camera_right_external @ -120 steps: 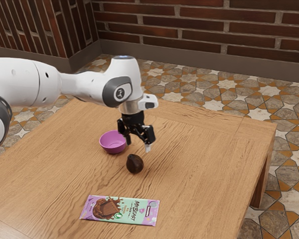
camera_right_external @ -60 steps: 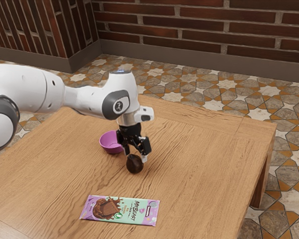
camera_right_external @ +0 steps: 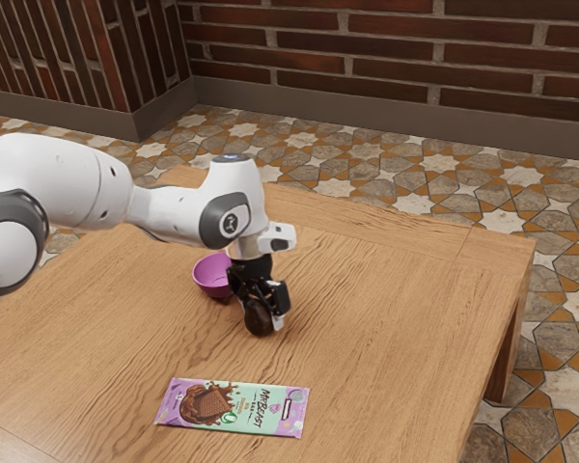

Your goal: Place the pear in the bowl.

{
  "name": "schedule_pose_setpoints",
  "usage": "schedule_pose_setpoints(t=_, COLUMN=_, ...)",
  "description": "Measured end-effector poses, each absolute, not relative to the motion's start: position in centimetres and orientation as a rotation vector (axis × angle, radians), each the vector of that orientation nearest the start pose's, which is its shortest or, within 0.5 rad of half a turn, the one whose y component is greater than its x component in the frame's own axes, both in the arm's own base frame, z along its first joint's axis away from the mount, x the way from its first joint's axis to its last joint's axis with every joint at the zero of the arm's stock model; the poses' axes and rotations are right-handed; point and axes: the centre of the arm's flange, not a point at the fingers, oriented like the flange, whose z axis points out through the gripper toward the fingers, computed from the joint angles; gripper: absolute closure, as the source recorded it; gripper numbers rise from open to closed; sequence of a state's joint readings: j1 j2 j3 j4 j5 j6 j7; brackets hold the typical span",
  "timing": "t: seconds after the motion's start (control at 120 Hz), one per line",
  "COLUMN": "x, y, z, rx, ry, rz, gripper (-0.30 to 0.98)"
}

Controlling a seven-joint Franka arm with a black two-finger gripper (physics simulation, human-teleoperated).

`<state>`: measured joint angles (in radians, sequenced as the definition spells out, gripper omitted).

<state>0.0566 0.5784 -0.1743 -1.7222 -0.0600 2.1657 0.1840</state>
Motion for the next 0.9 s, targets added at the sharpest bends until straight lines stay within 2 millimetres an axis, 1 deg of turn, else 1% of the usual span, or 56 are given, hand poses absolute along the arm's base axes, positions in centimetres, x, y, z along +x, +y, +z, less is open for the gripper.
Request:
schedule_pose_setpoints(t=0.2, x=65.3, y=-6.7, z=24.6, rx=-3.265, ry=0.402, rz=0.199, gripper=0.24)
schedule_pose_setpoints(t=0.3, x=65.4, y=-6.5, z=25.2, rx=-3.263, ry=0.401, rz=0.186, gripper=0.31)
schedule_pose_setpoints(t=0.367, x=65.5, y=-6.4, z=25.9, rx=-3.259, ry=0.402, rz=0.176, gripper=0.34)
schedule_pose_setpoints(t=0.4, x=65.6, y=-6.0, z=26.6, rx=-3.255, ry=0.395, rz=0.169, gripper=0.35)
schedule_pose_setpoints(t=0.467, x=66.1, y=-4.9, z=28.8, rx=-3.248, ry=0.373, rz=0.138, gripper=0.37)
schedule_pose_setpoints(t=0.5, x=66.6, y=-4.0, z=30.3, rx=-3.243, ry=0.356, rz=0.114, gripper=0.39)
schedule_pose_setpoints(t=0.55, x=67.6, y=-2.7, z=33.1, rx=-3.235, ry=0.331, rz=0.069, gripper=0.42)
schedule_pose_setpoints(t=0.592, x=68.5, y=-0.7, z=35.3, rx=-3.223, ry=0.291, rz=0.038, gripper=0.44)
schedule_pose_setpoints(t=0.633, x=68.8, y=1.8, z=36.3, rx=-3.210, ry=0.239, rz=0.040, gripper=0.44)
schedule_pose_setpoints(t=0.658, x=68.8, y=3.2, z=36.3, rx=-3.204, ry=0.210, rz=0.057, gripper=0.44)
schedule_pose_setpoints(t=0.692, x=68.7, y=4.8, z=35.5, rx=-3.199, ry=0.173, rz=0.092, gripper=0.43)
schedule_pose_setpoints(t=0.75, x=69.1, y=6.5, z=34.0, rx=-3.196, ry=0.139, rz=0.137, gripper=0.43)
schedule_pose_setpoints(t=0.808, x=69.6, y=7.1, z=32.9, rx=-3.197, ry=0.130, rz=0.149, gripper=0.43)
schedule_pose_setpoints(t=0.9, x=70.7, y=7.3, z=33.2, rx=-3.198, ry=0.138, rz=0.110, gripper=0.43)
